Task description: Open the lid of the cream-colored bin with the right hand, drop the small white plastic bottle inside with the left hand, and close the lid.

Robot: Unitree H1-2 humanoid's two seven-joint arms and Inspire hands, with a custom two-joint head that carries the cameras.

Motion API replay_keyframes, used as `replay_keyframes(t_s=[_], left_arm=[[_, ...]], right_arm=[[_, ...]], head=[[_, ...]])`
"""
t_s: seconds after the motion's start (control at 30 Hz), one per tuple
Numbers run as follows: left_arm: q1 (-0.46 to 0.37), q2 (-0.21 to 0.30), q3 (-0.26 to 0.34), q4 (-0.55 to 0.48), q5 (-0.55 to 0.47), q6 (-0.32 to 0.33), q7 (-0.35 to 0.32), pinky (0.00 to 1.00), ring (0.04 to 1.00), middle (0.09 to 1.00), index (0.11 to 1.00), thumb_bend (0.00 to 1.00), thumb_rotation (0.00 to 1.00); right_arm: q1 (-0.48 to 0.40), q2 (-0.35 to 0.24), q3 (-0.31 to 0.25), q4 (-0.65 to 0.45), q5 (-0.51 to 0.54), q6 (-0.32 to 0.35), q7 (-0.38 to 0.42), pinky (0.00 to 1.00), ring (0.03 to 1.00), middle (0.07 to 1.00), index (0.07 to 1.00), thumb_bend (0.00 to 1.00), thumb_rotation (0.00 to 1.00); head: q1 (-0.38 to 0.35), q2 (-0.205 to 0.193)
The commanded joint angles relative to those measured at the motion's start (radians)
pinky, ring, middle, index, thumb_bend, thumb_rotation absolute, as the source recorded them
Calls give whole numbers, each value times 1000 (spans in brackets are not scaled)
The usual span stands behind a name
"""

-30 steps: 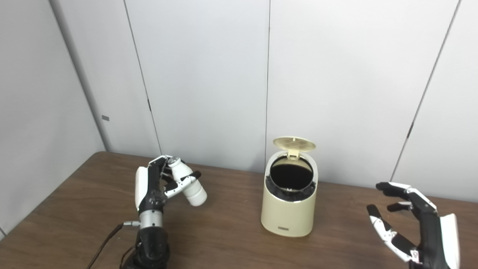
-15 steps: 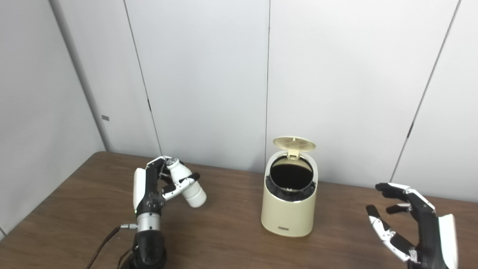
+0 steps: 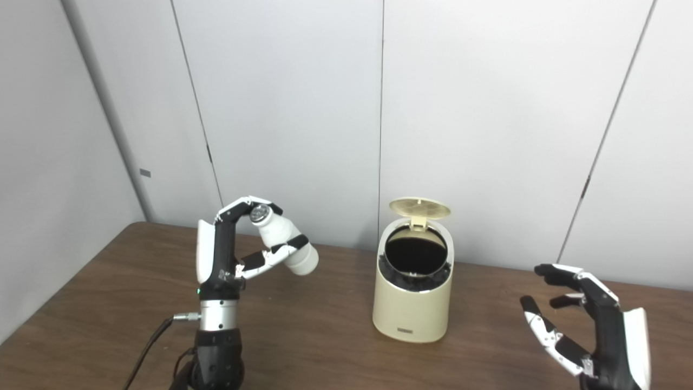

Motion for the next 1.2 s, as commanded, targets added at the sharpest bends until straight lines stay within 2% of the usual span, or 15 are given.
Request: replay_keyframes(t_s=[0.0,0.17,0.27,0.4,0.57,0.77,1.03,1.17], left_arm=[[-48,-2,-3,-56,24,-12,3,710,532,464,453,501,0],[-55,-6,-17,-92,50,-34,-7,693,530,463,454,501,0],[-61,-5,-39,-104,98,-58,15,665,533,465,453,500,0],[-77,31,-134,-113,217,-67,105,614,536,459,466,500,0],[-117,67,-249,-105,306,-67,187,617,533,453,485,500,0],[-195,88,-350,-33,359,-68,283,663,534,455,484,500,0],[-284,94,-477,138,426,-67,424,685,537,458,481,500,0],[-323,113,-565,197,415,-68,462,710,539,460,482,500,0]], right_arm=[[-32,-3,-1,-10,-1,-38,-16,469,648,668,603,147,0],[-32,-4,-1,5,9,-49,-20,487,659,682,619,159,0],[-34,-11,-4,35,5,-70,-30,497,664,694,622,177,0],[-36,-15,-9,78,6,-99,-46,500,660,701,633,215,0],[-37,-21,-7,126,13,-137,-59,499,663,711,647,226,0],[-43,-21,0,174,9,-184,-79,548,684,717,671,259,51],[-48,-15,0,209,10,-211,-98,590,717,725,676,272,103],[-50,-14,1,219,11,-224,-105,585,714,724,667,272,64]], head=[[-3,-1],[-18,-6],[-31,-8],[-51,-16],[-77,-26],[-111,-41],[-136,-64],[-145,-72]])
